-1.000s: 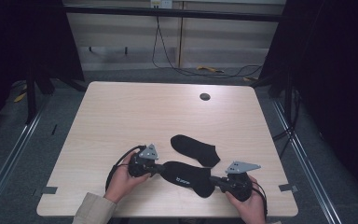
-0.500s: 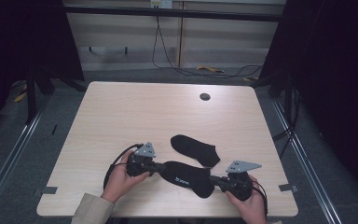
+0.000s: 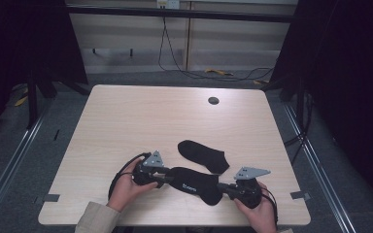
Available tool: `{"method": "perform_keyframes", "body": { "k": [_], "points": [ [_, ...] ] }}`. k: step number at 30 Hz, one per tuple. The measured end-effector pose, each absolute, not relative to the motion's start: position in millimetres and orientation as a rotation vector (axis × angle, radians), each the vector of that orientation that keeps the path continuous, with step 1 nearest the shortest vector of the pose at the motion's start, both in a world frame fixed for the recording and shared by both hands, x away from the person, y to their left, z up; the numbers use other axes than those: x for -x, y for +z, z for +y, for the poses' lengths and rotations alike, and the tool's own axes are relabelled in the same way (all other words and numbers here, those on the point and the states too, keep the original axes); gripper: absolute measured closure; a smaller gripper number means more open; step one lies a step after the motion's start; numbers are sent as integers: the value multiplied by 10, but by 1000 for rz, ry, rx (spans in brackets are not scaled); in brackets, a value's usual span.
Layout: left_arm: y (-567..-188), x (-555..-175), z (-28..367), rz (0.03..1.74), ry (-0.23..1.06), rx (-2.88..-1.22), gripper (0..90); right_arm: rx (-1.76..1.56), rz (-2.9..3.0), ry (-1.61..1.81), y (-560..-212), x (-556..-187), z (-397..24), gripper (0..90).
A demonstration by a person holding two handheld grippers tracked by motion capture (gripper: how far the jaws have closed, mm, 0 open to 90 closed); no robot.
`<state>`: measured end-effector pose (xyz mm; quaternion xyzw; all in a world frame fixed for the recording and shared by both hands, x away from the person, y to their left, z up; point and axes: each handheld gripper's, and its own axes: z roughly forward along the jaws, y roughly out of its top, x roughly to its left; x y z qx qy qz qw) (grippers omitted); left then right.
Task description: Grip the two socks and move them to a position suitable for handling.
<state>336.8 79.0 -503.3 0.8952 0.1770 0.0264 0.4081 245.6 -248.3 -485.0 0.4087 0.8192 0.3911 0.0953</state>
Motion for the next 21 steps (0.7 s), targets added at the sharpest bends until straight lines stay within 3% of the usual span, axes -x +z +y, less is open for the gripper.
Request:
{"method": "perform_keyframes", "body": {
  "k": [7,21],
  "points": [
    [-4985,-3342,748,457,49,-2305,857,-1214,2432,1162,-4852,-2462,-2482,894],
    [-4710,-3343,793,465,36,-2223,874,-1223,2392,1282,-4725,-2465,-2531,896]
  ]
}}
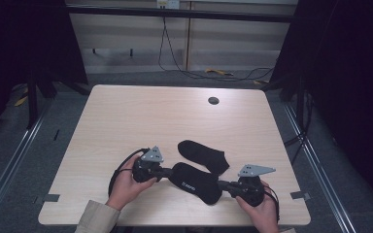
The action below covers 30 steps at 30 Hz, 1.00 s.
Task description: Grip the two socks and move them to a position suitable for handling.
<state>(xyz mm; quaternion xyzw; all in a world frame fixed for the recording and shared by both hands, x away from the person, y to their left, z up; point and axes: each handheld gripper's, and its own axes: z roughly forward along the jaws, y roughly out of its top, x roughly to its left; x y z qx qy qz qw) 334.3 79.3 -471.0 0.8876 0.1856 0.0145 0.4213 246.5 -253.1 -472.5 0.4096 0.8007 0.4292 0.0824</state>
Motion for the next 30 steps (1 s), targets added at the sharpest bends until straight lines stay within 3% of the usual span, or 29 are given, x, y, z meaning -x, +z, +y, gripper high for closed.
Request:
{"method": "perform_keyframes", "body": {
  "k": [13,30],
  "points": [
    [-4436,-3674,737,518,65,-2166,873,-1240,2282,1406,-4511,-2681,-2659,896],
    [-4517,-4183,484,587,23,-2220,872,-1376,2200,1466,-4626,-3096,-2936,895]
  ]
}}
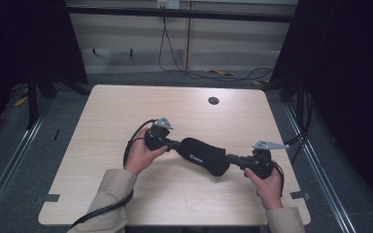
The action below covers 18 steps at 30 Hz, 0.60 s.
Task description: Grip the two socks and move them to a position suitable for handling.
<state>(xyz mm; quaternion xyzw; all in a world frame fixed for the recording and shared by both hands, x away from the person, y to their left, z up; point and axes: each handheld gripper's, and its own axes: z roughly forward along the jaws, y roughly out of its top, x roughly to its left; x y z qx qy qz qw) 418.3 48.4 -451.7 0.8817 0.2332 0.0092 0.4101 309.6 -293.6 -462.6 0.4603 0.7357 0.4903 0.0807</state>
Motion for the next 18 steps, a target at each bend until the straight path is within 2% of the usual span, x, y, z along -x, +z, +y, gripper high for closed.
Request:
{"method": "perform_keyframes", "body": {
  "k": [7,18],
  "points": [
    [-4608,-4315,418,631,8,-2234,872,-1397,2209,1444,-4702,-3204,-2901,895],
    [-4792,-4390,218,670,83,-2301,865,-1442,2227,1351,-4900,-3277,-2908,894]
  ]
}}
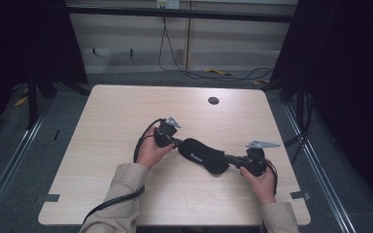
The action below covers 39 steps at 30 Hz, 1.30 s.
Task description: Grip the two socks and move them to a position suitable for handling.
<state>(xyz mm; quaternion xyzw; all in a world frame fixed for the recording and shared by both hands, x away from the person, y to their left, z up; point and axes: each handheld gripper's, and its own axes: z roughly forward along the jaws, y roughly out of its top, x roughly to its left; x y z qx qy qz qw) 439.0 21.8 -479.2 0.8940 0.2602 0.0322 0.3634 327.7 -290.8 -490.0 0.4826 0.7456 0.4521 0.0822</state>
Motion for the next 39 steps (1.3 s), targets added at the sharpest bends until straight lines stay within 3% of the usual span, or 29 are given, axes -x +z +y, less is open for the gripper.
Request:
{"method": "perform_keyframes", "body": {
  "k": [7,15,20,35,37,39],
  "points": [
    [-4878,-4385,155,699,123,-2257,856,-1398,2246,1249,-4927,-3268,-2867,893],
    [-4920,-4309,153,674,105,-2332,858,-1379,2262,1184,-4958,-3253,-2855,893],
    [-4869,-4055,223,600,124,-2415,866,-1392,2310,1219,-4958,-3173,-2842,893],
    [-4905,-3900,385,641,117,-2335,858,-1360,2308,1168,-4932,-3105,-2786,870],
    [-4917,-3884,384,646,117,-2329,848,-1352,2297,1153,-4923,-3102,-2788,804],
    [-4909,-3880,396,639,136,-2317,764,-1353,2268,1138,-4901,-3085,-2794,794]
  ]
}}
